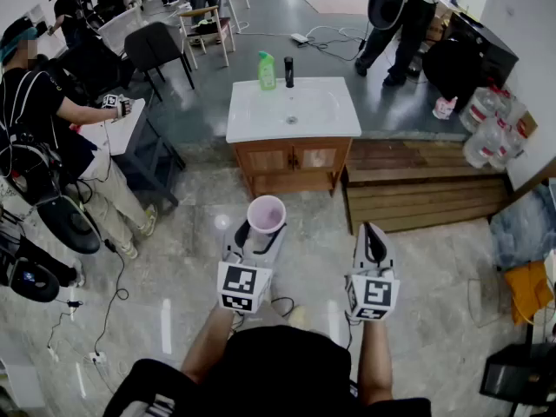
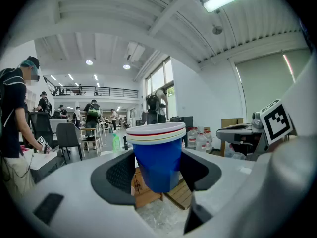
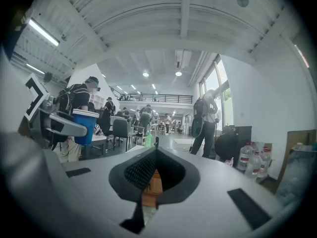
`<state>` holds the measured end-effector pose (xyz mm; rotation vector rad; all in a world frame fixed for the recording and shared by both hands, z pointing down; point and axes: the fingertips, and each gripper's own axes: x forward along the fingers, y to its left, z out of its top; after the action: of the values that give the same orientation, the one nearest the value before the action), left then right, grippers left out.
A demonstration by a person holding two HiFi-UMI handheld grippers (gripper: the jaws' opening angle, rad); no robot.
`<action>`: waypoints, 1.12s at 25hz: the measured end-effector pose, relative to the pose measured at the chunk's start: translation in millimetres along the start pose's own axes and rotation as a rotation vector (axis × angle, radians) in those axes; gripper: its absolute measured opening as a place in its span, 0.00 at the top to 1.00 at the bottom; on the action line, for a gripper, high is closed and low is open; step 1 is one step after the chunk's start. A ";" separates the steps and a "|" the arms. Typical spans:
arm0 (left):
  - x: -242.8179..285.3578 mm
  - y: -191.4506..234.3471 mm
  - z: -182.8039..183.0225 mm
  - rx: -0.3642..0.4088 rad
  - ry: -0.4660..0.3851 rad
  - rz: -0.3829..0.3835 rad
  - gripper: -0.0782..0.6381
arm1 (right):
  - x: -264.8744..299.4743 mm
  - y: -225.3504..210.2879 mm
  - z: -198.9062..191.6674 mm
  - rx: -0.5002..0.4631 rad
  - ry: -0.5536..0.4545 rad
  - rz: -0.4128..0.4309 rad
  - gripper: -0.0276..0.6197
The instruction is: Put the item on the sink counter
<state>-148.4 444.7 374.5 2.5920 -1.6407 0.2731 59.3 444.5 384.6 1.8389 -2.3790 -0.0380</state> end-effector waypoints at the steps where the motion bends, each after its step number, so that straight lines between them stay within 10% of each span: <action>1: -0.1 -0.8 -0.5 0.000 0.001 0.000 0.51 | -0.7 -0.7 -0.6 -0.003 0.002 0.000 0.96; 28: 89.3 0.7 7.0 0.023 0.008 -0.065 0.51 | 53.7 -51.9 -15.6 0.010 0.042 -0.071 0.96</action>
<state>-111.0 363.9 383.8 2.6512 -1.5569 0.3003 97.8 380.4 399.6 1.9091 -2.2898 0.0051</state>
